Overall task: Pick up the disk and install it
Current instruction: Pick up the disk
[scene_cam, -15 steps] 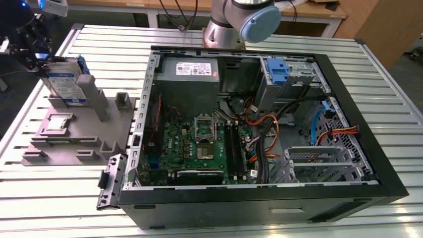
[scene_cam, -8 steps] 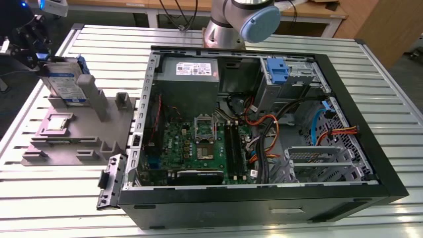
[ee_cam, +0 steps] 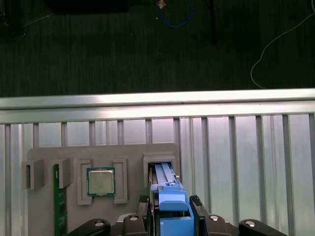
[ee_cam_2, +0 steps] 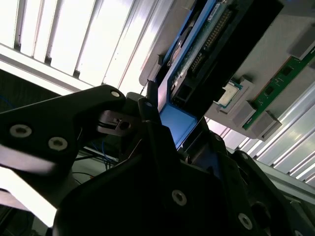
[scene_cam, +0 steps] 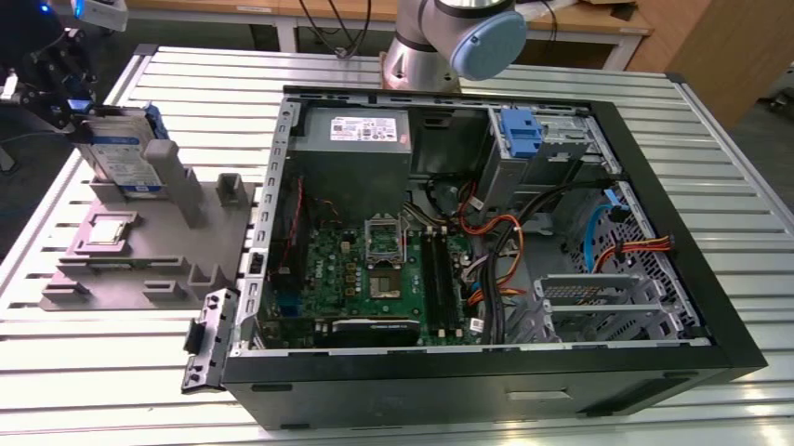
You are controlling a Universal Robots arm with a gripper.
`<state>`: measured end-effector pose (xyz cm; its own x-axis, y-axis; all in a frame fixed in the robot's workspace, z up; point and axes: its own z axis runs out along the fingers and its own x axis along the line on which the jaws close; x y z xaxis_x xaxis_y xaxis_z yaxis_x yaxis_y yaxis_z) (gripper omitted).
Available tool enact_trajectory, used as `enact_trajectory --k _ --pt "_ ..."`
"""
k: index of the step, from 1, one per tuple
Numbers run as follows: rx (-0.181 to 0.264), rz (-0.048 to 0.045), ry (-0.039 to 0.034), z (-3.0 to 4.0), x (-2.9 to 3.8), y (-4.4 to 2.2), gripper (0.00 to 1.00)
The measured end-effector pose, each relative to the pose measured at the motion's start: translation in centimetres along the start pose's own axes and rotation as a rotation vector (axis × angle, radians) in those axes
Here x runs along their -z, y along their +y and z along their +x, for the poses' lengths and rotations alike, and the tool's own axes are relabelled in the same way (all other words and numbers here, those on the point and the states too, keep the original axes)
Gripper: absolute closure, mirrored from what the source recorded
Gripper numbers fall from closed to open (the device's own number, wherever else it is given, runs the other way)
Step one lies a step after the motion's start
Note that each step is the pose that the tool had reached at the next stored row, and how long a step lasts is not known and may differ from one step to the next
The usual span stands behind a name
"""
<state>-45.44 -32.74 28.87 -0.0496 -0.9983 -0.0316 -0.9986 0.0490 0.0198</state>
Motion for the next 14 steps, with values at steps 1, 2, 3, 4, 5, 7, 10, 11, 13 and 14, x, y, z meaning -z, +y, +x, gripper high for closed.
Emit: enact_trajectory --k 1,2,3,4,5,7,10,11,13,14 --pt "0.000 0.0000 0.0000 0.00 0.00 0.00 0.55" --pt "0.001 0.0000 0.0000 0.01 0.00 0.00 0.55" --pt "0.004 0.0001 0.0000 0.04 -0.01 -0.01 0.55" --pt "0.006 -0.0001 0.0001 0.11 -0.01 -0.01 0.55" --pt "0.007 -0.0002 0.0002 0.16 0.00 -0.01 0.55" --pt "0.007 -0.0002 0.0002 0.19 0.01 -0.01 0.55" --pt "0.007 -0.0002 0.0002 0.22 0.01 -0.01 0.55" --pt "0.007 -0.0002 0.0002 0.22 0.01 -0.01 0.55" --pt "0.007 -0.0002 0.0002 0.22 0.00 -0.01 0.55" --pt "0.007 -0.0002 0.0002 0.23 0.00 -0.01 0.55"
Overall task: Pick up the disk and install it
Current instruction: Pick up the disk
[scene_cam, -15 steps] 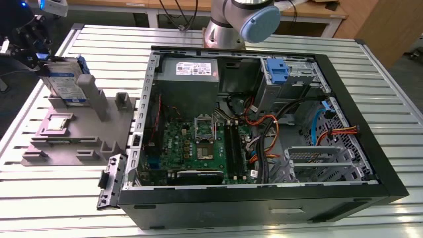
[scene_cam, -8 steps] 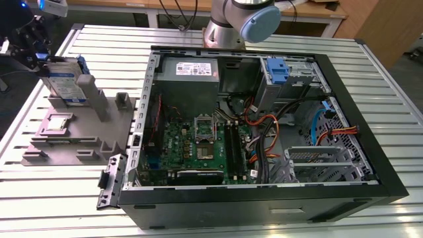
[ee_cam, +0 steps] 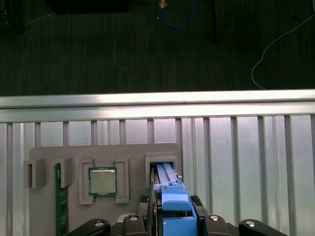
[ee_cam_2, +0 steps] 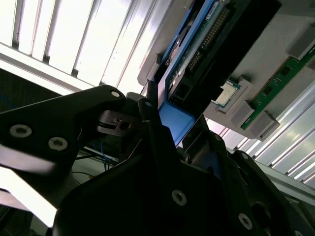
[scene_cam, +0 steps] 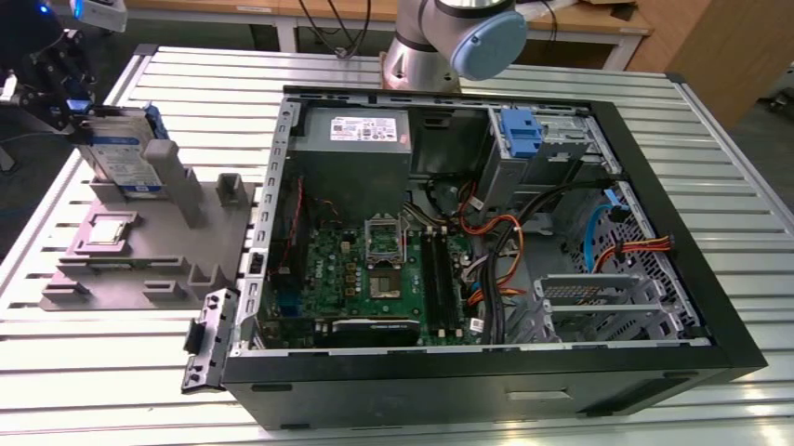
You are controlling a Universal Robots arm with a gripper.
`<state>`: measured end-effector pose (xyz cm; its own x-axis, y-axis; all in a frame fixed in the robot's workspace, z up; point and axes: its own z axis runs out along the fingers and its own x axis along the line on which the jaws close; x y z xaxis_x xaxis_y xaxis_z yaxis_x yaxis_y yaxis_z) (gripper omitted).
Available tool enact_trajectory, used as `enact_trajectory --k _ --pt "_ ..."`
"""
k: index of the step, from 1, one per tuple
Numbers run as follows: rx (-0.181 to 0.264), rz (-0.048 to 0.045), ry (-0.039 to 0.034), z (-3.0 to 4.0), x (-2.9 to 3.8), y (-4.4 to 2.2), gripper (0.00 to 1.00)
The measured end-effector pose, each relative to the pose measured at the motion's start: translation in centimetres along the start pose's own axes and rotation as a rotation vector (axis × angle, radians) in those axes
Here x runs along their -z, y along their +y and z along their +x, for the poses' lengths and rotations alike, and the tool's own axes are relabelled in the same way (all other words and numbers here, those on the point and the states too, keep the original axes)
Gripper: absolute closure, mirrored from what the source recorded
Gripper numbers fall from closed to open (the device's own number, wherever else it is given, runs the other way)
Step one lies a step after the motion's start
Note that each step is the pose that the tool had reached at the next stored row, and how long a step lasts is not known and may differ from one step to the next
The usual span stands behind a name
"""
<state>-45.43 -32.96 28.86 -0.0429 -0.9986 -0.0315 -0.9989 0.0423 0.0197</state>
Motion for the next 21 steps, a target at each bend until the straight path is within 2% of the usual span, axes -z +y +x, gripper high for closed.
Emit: enact_trajectory --k 8,9,21 --pt "0.000 0.0000 0.0000 0.03 0.00 0.00 0.57" --pt "0.000 -0.0001 0.0001 0.03 0.01 0.00 0.63" --pt "0.000 -0.0001 0.0000 0.18 0.14 0.00 0.63"
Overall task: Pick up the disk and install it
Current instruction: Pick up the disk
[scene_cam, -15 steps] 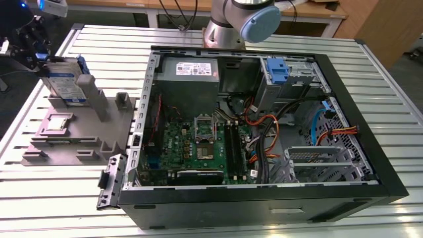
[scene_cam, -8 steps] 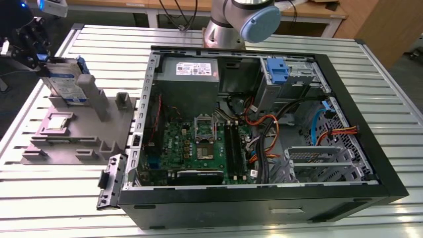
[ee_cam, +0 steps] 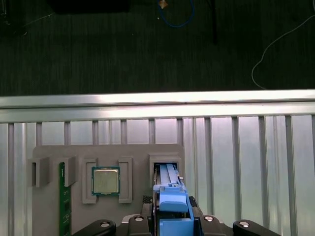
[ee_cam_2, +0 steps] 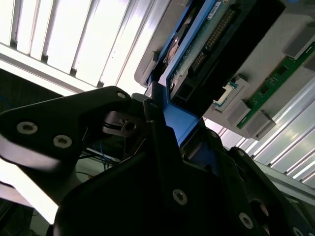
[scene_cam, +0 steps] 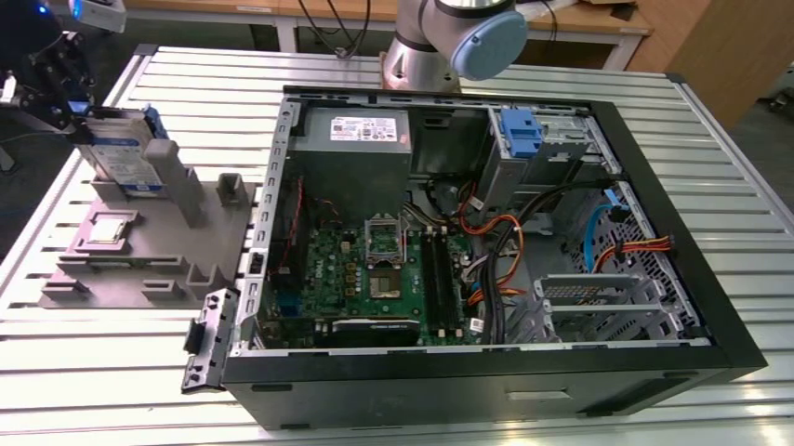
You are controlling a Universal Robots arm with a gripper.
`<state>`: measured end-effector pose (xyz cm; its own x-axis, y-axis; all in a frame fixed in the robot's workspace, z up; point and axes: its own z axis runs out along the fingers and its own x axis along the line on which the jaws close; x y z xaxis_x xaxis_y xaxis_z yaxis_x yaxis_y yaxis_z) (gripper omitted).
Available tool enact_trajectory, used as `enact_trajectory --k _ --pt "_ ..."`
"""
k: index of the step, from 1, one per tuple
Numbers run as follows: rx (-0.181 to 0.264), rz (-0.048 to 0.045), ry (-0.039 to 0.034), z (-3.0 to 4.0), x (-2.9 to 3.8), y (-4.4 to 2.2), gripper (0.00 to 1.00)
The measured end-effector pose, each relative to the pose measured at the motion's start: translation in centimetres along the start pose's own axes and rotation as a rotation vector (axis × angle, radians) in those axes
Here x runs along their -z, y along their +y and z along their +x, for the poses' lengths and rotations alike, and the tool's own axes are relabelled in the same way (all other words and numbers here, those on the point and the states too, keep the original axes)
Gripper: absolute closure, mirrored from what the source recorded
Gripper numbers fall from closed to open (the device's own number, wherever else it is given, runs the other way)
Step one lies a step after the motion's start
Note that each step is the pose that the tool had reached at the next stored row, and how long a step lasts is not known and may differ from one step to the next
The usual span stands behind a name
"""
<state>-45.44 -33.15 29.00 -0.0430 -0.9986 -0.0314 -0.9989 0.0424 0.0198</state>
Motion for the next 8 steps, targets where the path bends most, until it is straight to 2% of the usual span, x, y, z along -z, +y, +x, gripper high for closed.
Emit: enact_trajectory --k 8 --pt "0.000 0.0001 -0.0001 -0.02 0.45 0.00 0.63"
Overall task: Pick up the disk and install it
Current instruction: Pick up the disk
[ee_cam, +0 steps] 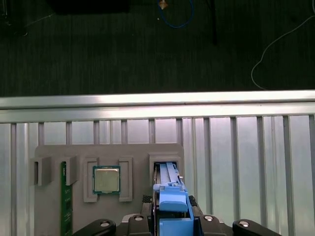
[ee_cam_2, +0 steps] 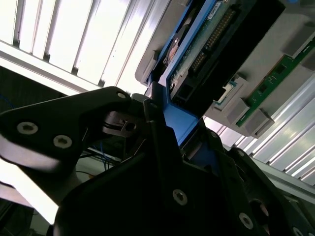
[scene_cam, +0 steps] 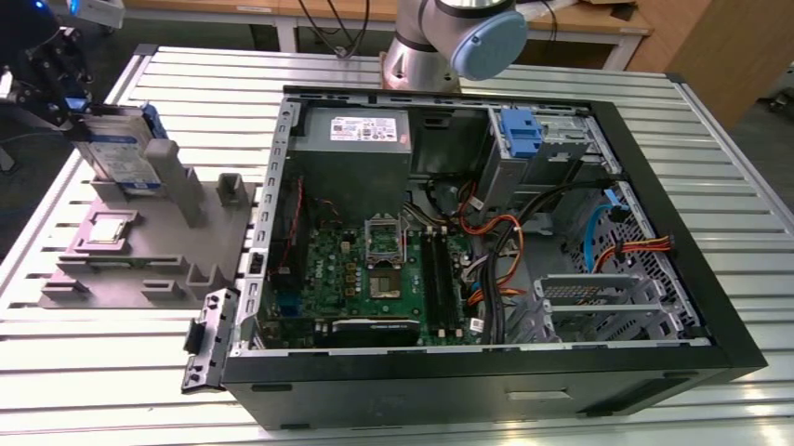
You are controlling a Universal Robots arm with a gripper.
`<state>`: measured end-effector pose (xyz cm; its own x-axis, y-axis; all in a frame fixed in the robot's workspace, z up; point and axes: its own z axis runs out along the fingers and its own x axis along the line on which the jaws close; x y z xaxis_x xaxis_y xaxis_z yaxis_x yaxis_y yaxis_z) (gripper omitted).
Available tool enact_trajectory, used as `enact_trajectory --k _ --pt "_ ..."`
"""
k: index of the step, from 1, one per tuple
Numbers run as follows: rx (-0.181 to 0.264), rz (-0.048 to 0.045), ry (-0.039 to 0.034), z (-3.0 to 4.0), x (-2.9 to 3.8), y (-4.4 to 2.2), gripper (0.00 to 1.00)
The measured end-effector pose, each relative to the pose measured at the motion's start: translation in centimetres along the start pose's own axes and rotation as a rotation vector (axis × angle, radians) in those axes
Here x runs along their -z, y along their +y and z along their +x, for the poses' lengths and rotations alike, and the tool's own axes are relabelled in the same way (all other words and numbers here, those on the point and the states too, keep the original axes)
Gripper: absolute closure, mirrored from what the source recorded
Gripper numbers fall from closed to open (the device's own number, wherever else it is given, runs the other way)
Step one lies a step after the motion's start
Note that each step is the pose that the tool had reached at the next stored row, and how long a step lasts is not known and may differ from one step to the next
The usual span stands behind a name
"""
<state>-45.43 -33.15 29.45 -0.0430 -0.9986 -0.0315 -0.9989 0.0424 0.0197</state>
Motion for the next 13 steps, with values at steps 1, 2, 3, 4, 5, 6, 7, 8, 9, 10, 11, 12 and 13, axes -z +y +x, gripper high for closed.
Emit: enact_trajectory --k 1,2,3,4,5,6,7,8,9,10,11,12,13 --pt "0.000 -0.0003 0.0002 0.00 0.08 0.00 0.63" --pt "0.000 -0.0001 0.0000 0.00 0.11 0.00 0.63" --pt "0.000 0.0003 -0.0001 0.00 0.12 0.00 0.63" --pt "0.000 0.0002 -0.0001 0.00 0.16 0.00 0.63" --pt "0.000 -0.0001 0.0000 -0.01 0.21 0.01 0.63" --pt "0.000 -0.0002 0.0001 -0.01 0.27 0.00 0.63" --pt "0.000 0.0000 0.0000 -0.01 0.30 0.00 0.63" --pt "0.000 0.0001 0.0000 -0.01 0.32 0.01 0.63" --pt "0.000 0.0002 -0.0001 -0.01 0.35 0.01 0.63" --pt "0.000 0.0000 0.0000 -0.01 0.39 0.01 0.63" --pt "0.000 0.0000 0.0000 -0.01 0.43 0.01 0.63" --pt "0.000 -0.0001 0.0001 -0.01 0.49 0.01 0.63" --pt "0.000 -0.0002 0.0001 -0.02 0.56 0.01 0.63"
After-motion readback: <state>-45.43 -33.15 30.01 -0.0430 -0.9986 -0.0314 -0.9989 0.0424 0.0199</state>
